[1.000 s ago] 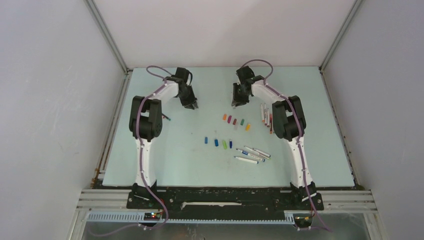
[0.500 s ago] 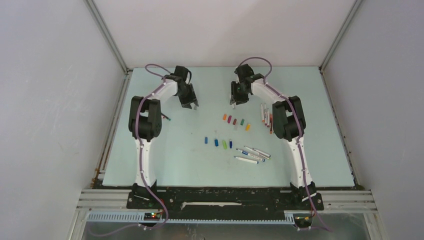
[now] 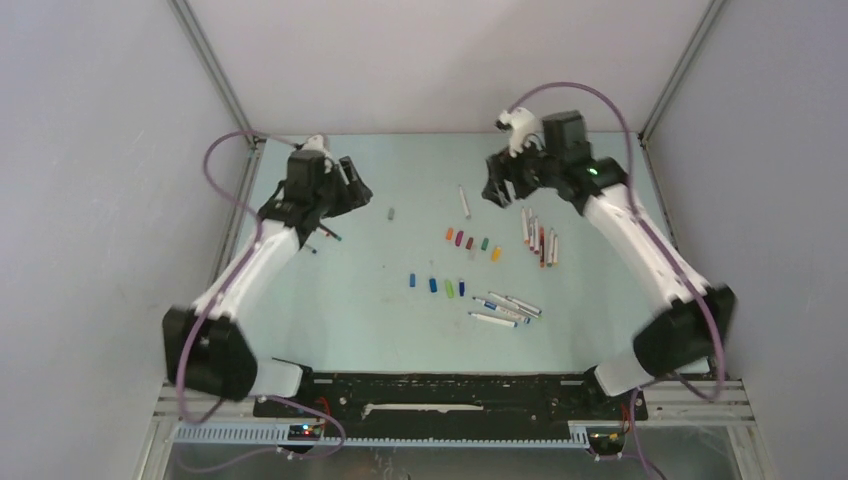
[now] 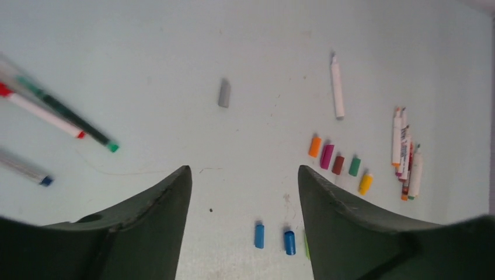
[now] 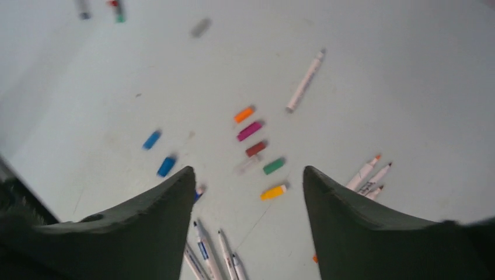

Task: Open the pen caps
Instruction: Place the pen cap at the center of the board, then pick up the pen from the center of the board.

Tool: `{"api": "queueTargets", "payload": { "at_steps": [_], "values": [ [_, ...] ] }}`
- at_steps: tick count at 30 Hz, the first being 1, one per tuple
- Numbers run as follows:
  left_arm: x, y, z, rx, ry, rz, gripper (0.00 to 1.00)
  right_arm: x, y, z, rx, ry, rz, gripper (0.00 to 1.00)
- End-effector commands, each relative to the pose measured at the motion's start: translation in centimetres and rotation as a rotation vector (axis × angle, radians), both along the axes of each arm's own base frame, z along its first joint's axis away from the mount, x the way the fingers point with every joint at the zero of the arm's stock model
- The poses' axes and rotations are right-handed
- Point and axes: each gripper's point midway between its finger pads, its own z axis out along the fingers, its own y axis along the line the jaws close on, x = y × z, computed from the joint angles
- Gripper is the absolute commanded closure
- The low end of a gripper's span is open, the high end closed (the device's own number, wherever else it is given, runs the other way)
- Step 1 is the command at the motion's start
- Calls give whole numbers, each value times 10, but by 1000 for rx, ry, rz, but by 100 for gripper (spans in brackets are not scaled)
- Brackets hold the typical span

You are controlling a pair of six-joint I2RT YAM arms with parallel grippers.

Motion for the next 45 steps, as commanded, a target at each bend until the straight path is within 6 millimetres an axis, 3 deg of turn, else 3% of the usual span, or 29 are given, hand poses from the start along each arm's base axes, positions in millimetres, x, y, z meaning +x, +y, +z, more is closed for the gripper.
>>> {"api": "queueTargets", "payload": {
  "at_steps": [1, 5, 6, 10, 16, 19, 20, 23, 27, 33, 39, 45],
  "values": [
    [-30, 41, 44, 47, -281, 121, 25, -76, -22, 25, 51, -206, 355, 22],
    [-58, 62, 42, 10, -341, 169, 1, -118, -45, 23, 230, -236, 393, 14],
    [-62, 66, 37, -14, -344, 175, 0, -122, -51, 26, 262, -255, 400, 13],
    [-65, 79, 16, -148, -308, 225, 0, -133, -65, 13, 319, -266, 377, 11],
    [-51, 136, -21, -220, -170, 488, 0, -132, -75, 4, 334, -246, 339, 10],
    [-42, 162, -38, -144, -56, 595, 2, -132, -75, 2, 340, -234, 338, 11],
    [-40, 172, -53, -93, 28, 636, 6, -132, -75, 2, 341, -230, 335, 11],
    [-40, 195, -77, 49, 265, 715, 16, -132, -75, 4, 340, -236, 331, 11],
    [-29, 195, -106, 100, 431, 655, 26, -134, -74, 7, 345, -240, 332, 11],
    [-18, 191, -136, 88, 492, 621, 39, -133, -74, 6, 348, -232, 327, 11],
    [-9, 189, -146, 65, 518, 631, 45, -132, -74, 3, 354, -217, 327, 11],
    [-13, 190, -158, 88, 587, 627, 48, -130, -75, 1, 352, -209, 317, 11]
  ]
}}
